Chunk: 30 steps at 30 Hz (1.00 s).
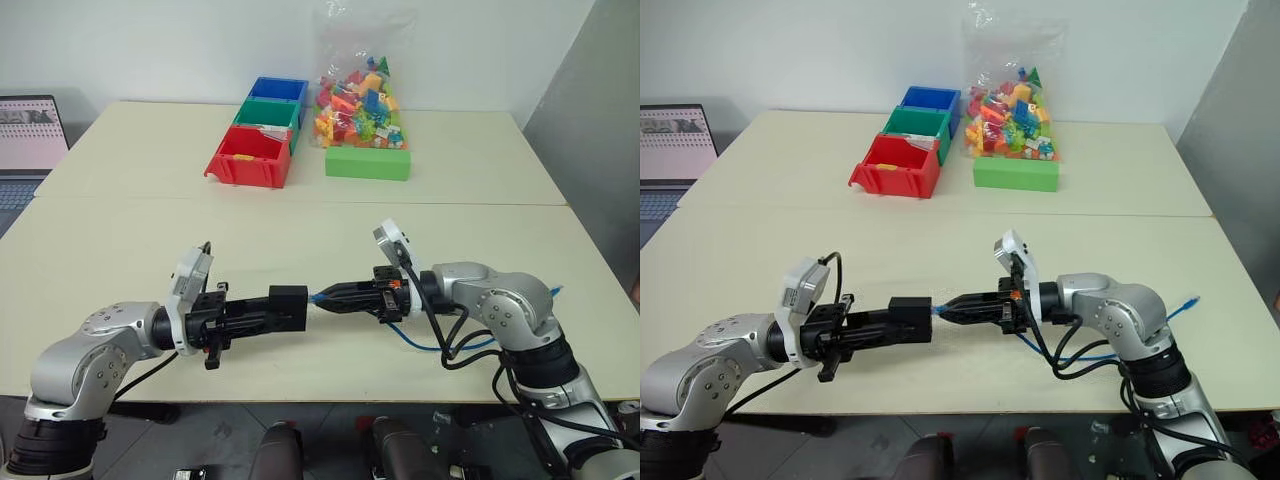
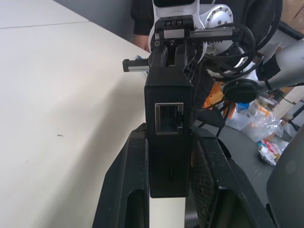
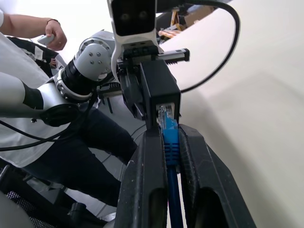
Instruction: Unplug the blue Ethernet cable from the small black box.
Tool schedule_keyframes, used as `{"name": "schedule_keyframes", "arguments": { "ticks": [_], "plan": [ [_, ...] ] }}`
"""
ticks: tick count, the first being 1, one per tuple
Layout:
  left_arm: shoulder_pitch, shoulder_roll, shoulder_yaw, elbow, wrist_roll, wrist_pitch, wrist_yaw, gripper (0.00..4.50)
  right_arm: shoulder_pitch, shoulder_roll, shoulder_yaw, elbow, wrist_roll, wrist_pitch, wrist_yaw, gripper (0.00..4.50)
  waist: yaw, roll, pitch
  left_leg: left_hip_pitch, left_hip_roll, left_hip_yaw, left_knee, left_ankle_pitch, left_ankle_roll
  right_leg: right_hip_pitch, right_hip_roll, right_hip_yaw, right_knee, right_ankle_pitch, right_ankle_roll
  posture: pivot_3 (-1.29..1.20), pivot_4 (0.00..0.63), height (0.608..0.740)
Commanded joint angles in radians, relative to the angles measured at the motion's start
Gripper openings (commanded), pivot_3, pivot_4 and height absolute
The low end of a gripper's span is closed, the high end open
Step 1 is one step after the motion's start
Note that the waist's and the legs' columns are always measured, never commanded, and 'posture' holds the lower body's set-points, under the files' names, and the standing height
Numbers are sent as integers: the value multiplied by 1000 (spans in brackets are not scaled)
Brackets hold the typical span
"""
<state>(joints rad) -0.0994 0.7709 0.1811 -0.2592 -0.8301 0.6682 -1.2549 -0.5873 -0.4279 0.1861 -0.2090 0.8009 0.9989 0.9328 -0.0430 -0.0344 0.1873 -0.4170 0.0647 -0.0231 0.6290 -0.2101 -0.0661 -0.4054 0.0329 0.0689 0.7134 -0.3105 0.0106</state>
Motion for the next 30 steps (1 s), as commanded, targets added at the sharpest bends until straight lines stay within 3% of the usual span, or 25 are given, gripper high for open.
{"name": "schedule_keyframes", "arguments": {
  "ticks": [1,4,7,15,19,25,27,30],
  "plan": [
    [15,15,41,8,8,-26,4,768,10,-32,-58,-24,40,21,12,71,0,0,0,0,0,0,0,0,0,0,0,0,0,0,0,0,150,740],
    [28,17,50,8,13,-29,11,768,24,-36,-81,-22,32,12,-5,71,-1,0,0,0,0,0,0,0,0,0,0,0,0,0,0,0,150,740],
    [32,9,67,13,11,-24,44,768,2,1,-85,57,-101,-133,-93,71,-4,0,0,0,0,0,0,0,0,0,0,0,0,0,0,0,150,740],
    [15,-20,57,6,42,-32,153,768,-262,159,-14,647,-613,-660,-506,71,-15,1,0,0,0,3,0,0,0,-2,0,1,0,0,0,0,150,740],
    [-2,-38,48,4,69,-47,200,768,-439,240,-56,1015,-681,-762,-636,71,-17,1,1,-1,0,3,-1,0,0,-3,0,2,0,3,-4,0,150,740],
    [0,-66,44,-4,102,-84,237,768,-600,300,-149,1362,-683,-816,-724,71,-15,1,1,-2,0,4,-2,0,0,-3,-1,2,-1,3,-5,0,150,740],
    [4,-80,45,-8,114,-97,260,768,-618,307,-166,1412,-693,-833,-732,801,-15,1,1,-2,0,4,-2,0,0,-3,-1,2,-1,3,-5,0,150,740],
    [-2,-108,51,-3,135,-116,308,768,-627,308,-181,1422,-703,-861,-715,1465,-15,1,1,-1,0,4,-2,0,0,-3,-1,3,-1,3,-5,0,150,740]
  ]
}}
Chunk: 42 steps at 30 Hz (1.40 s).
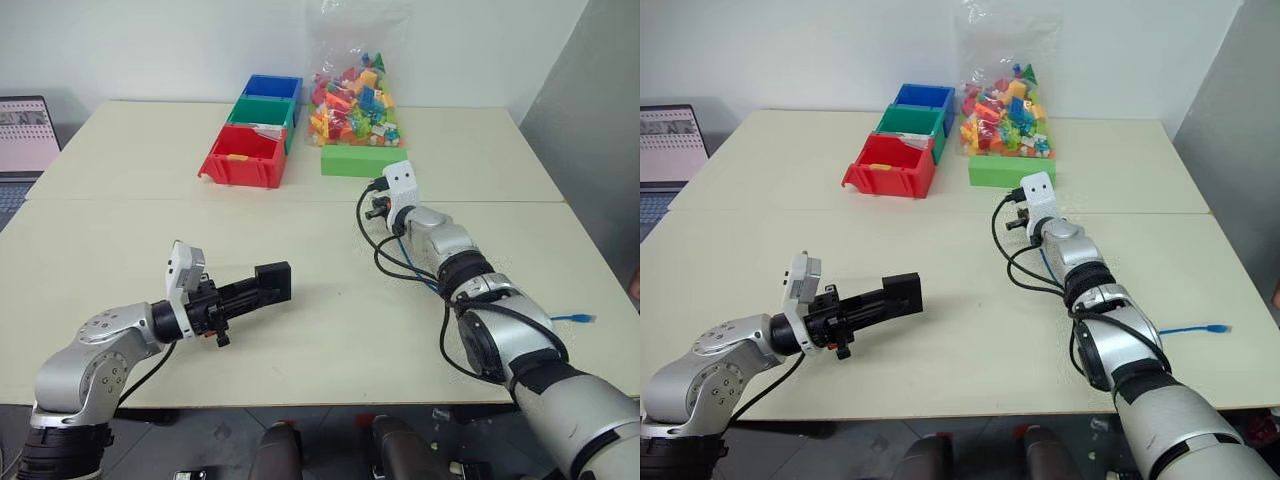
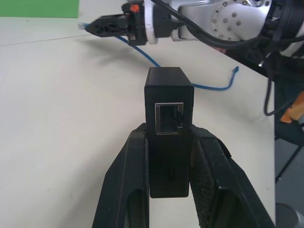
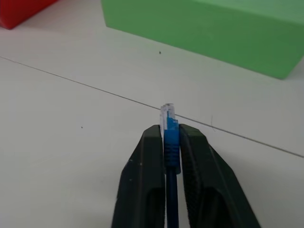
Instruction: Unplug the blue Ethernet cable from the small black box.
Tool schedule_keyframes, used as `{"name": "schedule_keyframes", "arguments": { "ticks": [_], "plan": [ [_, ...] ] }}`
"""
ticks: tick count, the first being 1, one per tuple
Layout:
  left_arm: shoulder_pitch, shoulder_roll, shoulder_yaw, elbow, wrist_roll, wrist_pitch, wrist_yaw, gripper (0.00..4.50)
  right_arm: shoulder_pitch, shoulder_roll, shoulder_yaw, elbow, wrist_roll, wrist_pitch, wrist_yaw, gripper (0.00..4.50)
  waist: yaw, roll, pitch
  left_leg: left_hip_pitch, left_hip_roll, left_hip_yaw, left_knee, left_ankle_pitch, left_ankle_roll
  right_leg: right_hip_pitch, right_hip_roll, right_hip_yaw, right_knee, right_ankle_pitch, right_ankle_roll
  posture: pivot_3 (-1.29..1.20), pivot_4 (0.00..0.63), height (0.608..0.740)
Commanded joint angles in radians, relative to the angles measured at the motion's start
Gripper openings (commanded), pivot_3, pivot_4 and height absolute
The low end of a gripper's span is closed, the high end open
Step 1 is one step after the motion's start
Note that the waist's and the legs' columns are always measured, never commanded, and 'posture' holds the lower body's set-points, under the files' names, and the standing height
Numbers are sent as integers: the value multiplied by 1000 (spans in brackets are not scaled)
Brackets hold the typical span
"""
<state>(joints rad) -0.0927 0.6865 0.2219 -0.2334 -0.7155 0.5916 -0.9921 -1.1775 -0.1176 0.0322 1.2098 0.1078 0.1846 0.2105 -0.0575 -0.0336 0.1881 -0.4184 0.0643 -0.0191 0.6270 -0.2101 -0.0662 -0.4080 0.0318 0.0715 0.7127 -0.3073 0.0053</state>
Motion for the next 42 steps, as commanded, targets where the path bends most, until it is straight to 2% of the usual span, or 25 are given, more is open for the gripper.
{"name": "schedule_keyframes", "arguments": {
  "ticks": [1,4,7,9,13,18,24,29,31,33,37,42],
  "plan": [
    [-12,-30,11,-25,28,-45,58,768,-37,-4,-31,0,-13,-54,14,1690,-1,0,0,0,0,0,0,0,0,0,0,0,0,0,0,0,150,740],
    [-29,-54,12,-5,57,-75,96,768,-26,-20,-33,-40,-20,-66,54,2405,0,0,0,0,0,0,0,0,0,0,0,0,0,0,0,0,150,740],
    [-74,-89,7,48,130,-139,172,768,36,-48,0,-195,-28,-61,159,3106,1,0,0,0,0,-1,0,0,0,0,0,0,1,0,0,0,150,740],
    [-143,-124,4,140,218,-215,267,768,134,-69,41,-430,-2,-9,279,3548,2,0,0,0,0,-1,0,0,0,0,0,0,0,0,0,0,150,740],
    [-290,-167,-4,391,396,-425,430,768,340,-156,151,-971,96,190,507,3548,18,1,0,-1,0,-4,0,0,0,2,0,-3,0,0,0,0,150,740],
    [-414,-190,-35,698,543,-677,533,768,456,-230,196,-1348,188,434,572,3548,21,1,1,-1,0,-3,1,0,0,1,0,-3,0,0,0,0,150,740],
    [-486,-219,-32,926,590,-831,589,768,487,-241,219,-1479,210,543,552,3548,24,0,0,-1,0,-3,1,0,0,2,0,-6,0,0,1,0,150,740],
    [-488,-250,-13,1032,559,-849,575,768,475,-217,224,-1467,183,561,507,3548,25,0,0,-1,0,-3,2,0,0,1,0,-7,0,0,1,0,150,740],
    [-481,-255,5,1041,527,-834,543,1482,473,-217,227,-1468,183,564,504,3575,24,0,0,-1,0,-3,2,0,0,2,0,-7,0,0,1,0,150,740],
    [-473,-257,14,1039,512,-828,525,1746,473,-217,229,-1468,183,565,502,3575,24,0,0,-1,0,-3,2,0,0,2,0,-7,0,0,1,0,150,740],
    [-447,-257,23,1012,497,-812,518,2632,474,-216,235,-1469,183,563,500,3575,24,0,0,-1,0,-3,2,0,0,2,0,-7,0,0,1,0,150,740],
    [-355,-245,23,866,487,-706,524,3777,477,-215,239,-1464,178,557,498,3575,18,0,0,-1,0,-3,2,0,0,2,0,-7,1,0,1,0,150,740]
  ]
}}
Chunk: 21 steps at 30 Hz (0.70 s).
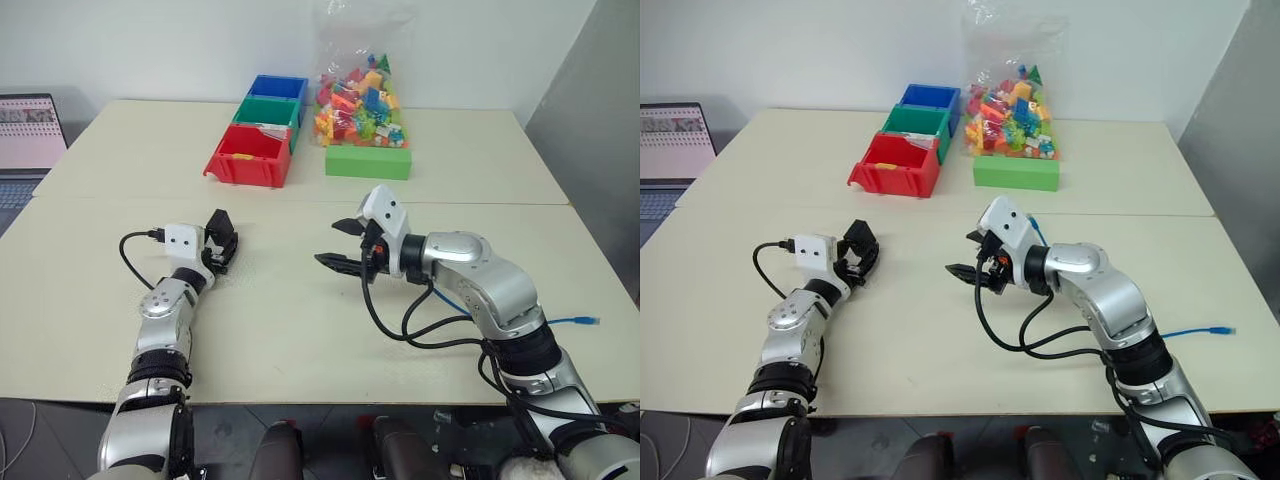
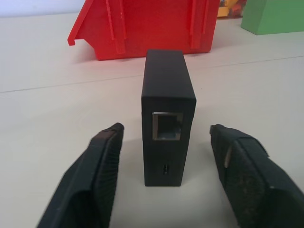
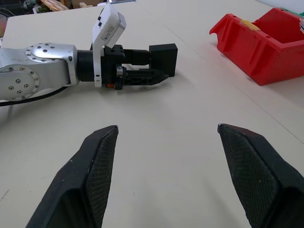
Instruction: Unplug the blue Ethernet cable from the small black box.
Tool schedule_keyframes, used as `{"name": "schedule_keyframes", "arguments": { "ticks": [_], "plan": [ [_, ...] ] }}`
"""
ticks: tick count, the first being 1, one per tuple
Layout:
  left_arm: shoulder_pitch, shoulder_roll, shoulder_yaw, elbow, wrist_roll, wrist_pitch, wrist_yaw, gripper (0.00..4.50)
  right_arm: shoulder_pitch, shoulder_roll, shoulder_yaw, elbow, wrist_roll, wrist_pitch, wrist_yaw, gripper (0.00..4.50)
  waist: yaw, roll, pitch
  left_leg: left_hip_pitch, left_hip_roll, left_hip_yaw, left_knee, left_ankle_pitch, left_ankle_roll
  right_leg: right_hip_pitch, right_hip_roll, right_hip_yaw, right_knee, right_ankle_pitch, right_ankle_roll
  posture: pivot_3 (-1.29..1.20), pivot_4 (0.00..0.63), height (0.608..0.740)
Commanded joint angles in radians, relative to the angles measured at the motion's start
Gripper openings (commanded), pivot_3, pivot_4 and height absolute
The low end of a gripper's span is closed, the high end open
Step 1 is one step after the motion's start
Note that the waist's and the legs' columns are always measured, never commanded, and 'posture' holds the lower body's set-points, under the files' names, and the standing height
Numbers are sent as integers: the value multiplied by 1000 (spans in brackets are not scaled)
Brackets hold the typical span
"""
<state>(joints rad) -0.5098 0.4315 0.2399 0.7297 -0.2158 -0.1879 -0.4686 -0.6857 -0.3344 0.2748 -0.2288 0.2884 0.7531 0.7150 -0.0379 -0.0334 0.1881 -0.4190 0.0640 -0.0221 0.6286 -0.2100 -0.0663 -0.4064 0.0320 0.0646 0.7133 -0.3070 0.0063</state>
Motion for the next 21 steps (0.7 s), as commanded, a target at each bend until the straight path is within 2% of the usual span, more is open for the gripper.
{"name": "schedule_keyframes", "arguments": {
  "ticks": [1,2,8,12,21],
  "plan": [
    [85,14,6,-138,-18,101,2,3962,-12,1,-3,-26,-3,-10,-8,3575,-3,0,0,0,0,0,0,0,0,0,0,0,0,0,0,0,150,740],
    [112,19,11,-190,-27,139,2,4210,-7,-2,-4,-26,-5,-10,-9,3575,-4,0,0,0,0,0,0,0,0,0,0,0,0,0,0,0,150,740],
    [305,98,38,-555,-32,337,25,4210,81,-36,-50,-48,0,-28,-29,3575,-15,0,0,1,1,0,0,0,0,1,0,1,0,0,0,0,150,740],
    [400,177,82,-732,-61,442,2,4210,176,-107,-109,-101,36,-52,13,3575,-13,0,0,1,1,-1,-1,0,0,1,0,4,0,-1,2,0,150,740],
    [510,419,162,-978,-250,716,-258,4210,222,-281,-234,-85,140,-51,163,3575,-16,0,0,2,0,0,-1,0,0,1,0,4,-1,-3,5,0,150,740]
  ]
}}
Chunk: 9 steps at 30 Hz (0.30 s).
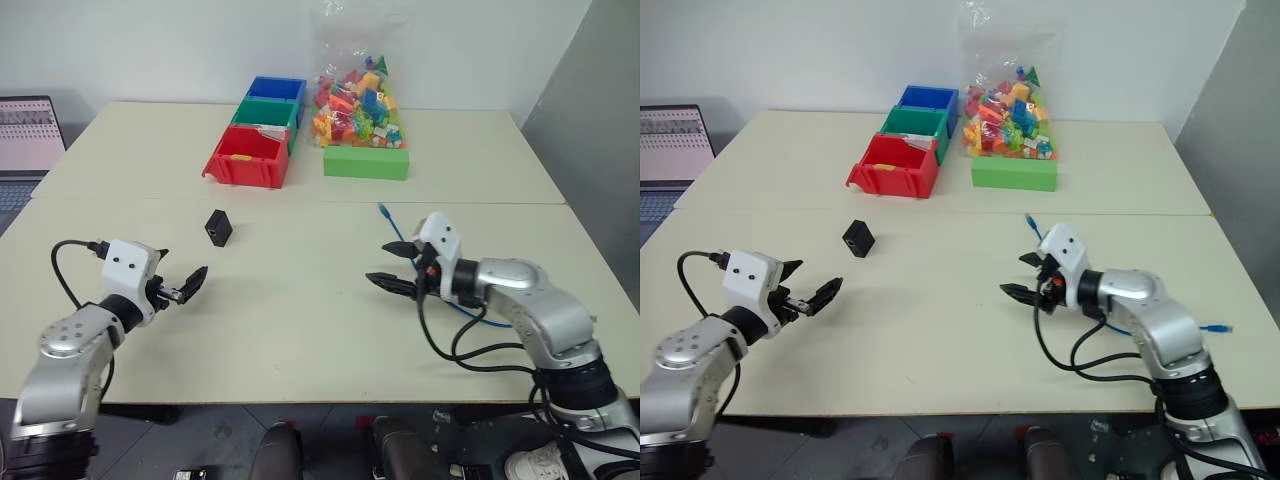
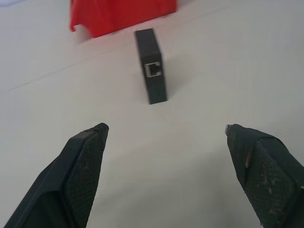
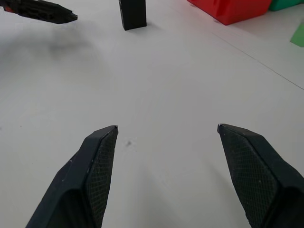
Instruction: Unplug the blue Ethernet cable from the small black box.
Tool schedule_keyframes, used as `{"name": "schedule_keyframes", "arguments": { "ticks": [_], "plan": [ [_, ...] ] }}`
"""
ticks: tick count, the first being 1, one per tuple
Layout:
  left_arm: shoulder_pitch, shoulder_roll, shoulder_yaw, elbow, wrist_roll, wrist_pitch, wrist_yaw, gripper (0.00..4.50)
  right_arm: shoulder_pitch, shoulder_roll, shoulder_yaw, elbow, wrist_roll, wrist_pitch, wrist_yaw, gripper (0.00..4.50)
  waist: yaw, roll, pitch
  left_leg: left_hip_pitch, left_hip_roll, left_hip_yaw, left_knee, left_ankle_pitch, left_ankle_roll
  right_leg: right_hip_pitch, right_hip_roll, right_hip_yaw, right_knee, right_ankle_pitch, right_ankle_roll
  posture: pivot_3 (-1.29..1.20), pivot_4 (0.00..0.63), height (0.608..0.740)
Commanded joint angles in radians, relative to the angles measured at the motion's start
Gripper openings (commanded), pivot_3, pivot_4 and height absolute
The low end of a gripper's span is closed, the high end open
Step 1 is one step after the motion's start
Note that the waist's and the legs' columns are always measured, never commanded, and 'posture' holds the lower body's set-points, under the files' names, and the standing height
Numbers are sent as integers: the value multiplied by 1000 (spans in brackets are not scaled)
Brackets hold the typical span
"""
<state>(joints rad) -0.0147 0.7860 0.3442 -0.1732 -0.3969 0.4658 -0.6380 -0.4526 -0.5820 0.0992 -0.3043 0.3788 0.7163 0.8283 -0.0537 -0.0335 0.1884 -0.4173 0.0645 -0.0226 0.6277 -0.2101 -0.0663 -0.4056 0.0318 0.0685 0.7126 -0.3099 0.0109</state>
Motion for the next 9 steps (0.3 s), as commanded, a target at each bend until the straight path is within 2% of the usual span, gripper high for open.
{"name": "schedule_keyframes", "arguments": {
  "ticks": [1,5,9],
  "plan": [
    [23,86,70,-86,-86,74,-118,4210,-13,-47,-68,-2,58,-16,64,3575,-1,0,0,0,0,0,0,0,0,0,0,0,0,0,0,0,150,740],
    [34,141,107,-105,-145,115,-203,4210,-22,-80,-82,33,64,-37,94,3575,-2,0,0,0,0,0,0,0,0,0,0,0,0,0,0,0,150,740],
    [28,150,117,-112,-171,133,-233,4210,-27,-86,-83,53,59,-53,101,3575,-2,1,1,0,0,0,0,0,0,0,0,1,0,-1,0,0,150,740]
  ]
}}
